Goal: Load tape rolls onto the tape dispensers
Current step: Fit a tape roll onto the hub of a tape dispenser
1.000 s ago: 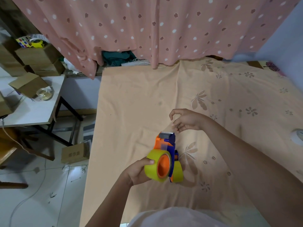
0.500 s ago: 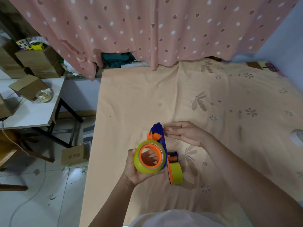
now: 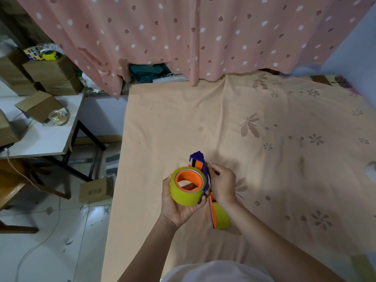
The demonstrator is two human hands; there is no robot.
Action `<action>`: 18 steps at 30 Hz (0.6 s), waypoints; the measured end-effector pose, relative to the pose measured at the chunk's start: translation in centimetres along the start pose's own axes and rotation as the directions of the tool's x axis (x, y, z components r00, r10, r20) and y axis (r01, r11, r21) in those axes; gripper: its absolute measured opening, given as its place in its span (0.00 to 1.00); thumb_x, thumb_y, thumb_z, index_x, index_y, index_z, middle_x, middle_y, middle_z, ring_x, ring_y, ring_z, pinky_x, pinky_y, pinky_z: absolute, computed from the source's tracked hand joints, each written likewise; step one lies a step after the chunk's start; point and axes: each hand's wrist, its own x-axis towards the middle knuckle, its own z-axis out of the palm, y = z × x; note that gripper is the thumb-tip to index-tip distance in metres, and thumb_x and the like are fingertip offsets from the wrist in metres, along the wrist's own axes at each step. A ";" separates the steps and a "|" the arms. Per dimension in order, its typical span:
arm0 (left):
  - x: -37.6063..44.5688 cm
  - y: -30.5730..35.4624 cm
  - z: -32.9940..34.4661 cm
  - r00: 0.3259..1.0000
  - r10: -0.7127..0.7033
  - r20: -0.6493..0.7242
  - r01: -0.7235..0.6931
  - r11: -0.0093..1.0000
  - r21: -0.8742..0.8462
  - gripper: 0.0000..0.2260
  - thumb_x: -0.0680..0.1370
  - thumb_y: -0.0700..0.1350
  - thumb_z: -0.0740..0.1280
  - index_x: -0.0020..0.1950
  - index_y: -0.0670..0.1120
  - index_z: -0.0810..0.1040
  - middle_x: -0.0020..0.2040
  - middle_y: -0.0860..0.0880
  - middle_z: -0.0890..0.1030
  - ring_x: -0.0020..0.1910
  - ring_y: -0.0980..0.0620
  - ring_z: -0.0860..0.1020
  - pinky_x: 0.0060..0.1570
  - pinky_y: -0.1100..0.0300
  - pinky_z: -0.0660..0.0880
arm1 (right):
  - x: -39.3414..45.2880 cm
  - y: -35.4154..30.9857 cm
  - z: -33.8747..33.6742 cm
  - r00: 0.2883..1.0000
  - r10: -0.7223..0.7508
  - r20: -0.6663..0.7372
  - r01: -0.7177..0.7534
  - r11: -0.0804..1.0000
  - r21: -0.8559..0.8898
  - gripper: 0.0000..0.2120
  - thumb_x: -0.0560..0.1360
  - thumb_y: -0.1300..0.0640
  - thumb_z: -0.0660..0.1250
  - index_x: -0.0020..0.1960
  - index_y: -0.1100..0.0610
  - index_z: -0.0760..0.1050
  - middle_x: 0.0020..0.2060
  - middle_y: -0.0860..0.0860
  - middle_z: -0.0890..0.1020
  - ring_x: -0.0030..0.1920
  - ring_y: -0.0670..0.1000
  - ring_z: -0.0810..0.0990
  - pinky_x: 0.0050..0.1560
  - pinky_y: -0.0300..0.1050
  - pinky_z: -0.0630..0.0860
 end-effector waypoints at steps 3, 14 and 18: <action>0.0 0.0 -0.2 1.000 0.002 -0.014 -0.002 1.000 0.010 0.39 0.74 0.68 0.61 0.71 0.38 0.70 0.58 0.34 0.77 0.49 0.39 0.79 0.43 0.50 0.82 | -0.5 -0.3 0.2 0.996 0.089 0.001 -0.089 0.991 0.102 0.05 0.77 0.64 0.68 0.47 0.63 0.83 0.44 0.58 0.87 0.46 0.55 0.85 0.49 0.47 0.81; -0.3 0.4 -0.4 0.995 0.043 -0.091 -0.034 0.995 0.090 0.37 0.69 0.64 0.68 0.66 0.36 0.75 0.58 0.33 0.78 0.49 0.36 0.79 0.46 0.49 0.82 | -1.0 0.9 1.4 0.957 0.284 0.062 -0.289 0.949 0.124 0.09 0.76 0.61 0.68 0.43 0.52 0.85 0.37 0.48 0.87 0.39 0.51 0.85 0.41 0.46 0.80; -0.6 0.2 -1.2 0.990 0.054 -0.131 -0.043 0.996 0.080 0.37 0.70 0.64 0.67 0.66 0.37 0.75 0.58 0.33 0.78 0.50 0.36 0.79 0.46 0.49 0.82 | -1.9 1.2 1.7 0.937 0.332 0.108 -0.345 0.928 0.142 0.08 0.75 0.59 0.69 0.43 0.51 0.86 0.36 0.48 0.87 0.35 0.48 0.83 0.38 0.43 0.79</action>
